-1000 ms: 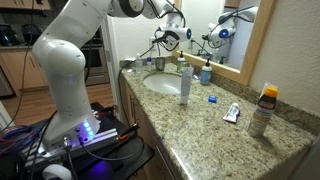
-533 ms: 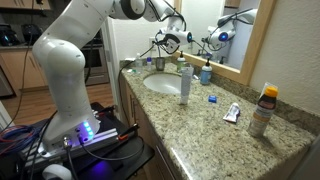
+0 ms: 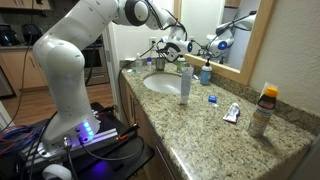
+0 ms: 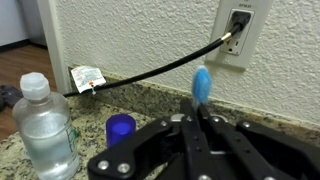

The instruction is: Get the toothbrush on top of the small blue object and place it in the silver cup

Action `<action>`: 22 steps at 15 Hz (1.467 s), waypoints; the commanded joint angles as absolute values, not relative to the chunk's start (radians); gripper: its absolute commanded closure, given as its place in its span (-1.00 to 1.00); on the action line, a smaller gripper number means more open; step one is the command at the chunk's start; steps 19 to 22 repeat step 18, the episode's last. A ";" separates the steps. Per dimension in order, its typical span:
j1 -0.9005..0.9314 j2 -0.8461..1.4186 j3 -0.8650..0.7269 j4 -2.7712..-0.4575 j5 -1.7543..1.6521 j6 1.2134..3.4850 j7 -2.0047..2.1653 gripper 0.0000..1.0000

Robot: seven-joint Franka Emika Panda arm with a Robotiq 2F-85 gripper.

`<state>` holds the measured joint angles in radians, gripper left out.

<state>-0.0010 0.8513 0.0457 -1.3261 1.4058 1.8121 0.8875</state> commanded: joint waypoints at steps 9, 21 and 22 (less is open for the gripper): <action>0.058 0.723 0.000 -1.377 1.278 1.850 0.934 -0.45; 0.042 0.505 -0.031 -1.383 0.943 1.818 1.131 -1.00; 0.042 0.505 -0.031 -1.383 0.943 1.818 1.131 -1.00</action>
